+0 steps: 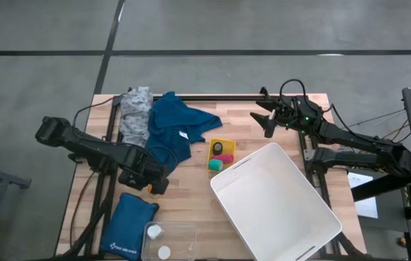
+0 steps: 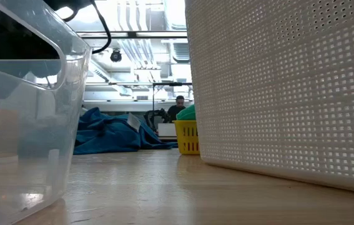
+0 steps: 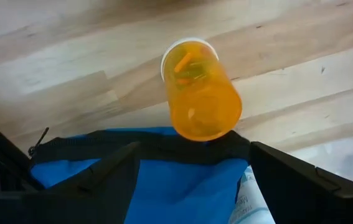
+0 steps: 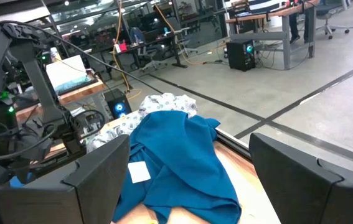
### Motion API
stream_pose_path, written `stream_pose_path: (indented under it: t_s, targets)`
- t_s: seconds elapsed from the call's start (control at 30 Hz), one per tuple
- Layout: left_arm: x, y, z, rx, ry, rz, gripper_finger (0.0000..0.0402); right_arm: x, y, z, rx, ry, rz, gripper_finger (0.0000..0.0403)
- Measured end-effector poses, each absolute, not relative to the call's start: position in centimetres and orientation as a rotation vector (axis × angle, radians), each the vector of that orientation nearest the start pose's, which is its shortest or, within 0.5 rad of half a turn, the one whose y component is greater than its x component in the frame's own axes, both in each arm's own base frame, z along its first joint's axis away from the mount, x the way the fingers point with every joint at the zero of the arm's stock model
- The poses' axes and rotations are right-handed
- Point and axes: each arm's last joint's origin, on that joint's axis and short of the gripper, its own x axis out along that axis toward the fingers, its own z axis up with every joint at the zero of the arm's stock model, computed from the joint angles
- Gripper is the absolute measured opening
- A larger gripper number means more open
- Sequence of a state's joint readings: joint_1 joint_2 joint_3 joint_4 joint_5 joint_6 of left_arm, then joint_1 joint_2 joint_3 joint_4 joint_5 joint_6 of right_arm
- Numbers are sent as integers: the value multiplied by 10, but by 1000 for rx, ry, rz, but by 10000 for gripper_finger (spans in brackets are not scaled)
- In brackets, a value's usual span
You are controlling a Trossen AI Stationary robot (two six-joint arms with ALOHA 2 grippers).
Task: Pick & place medical supplies in basket/bin
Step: Put the orange pill bottle into the transparent bin
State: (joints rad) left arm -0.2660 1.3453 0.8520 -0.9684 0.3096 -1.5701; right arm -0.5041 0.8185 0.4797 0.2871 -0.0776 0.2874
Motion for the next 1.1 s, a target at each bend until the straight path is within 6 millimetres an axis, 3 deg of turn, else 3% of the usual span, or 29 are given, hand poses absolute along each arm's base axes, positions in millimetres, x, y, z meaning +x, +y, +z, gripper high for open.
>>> stream_pose_path:
  t_s: [0.3, 0.83, 1.1]
  targets:
    - [206, -51, 195, -1260, 1463, 847, 308, 165, -88, 267, 298, -12, -431, 325]
    - [205, -50, 172, -1344, 1411, 819, 308, 165, -88, 267, 298, -12, -431, 325]
    - [203, -50, 170, -1359, 1424, 820, 286, 165, -88, 267, 298, -12, -431, 325]
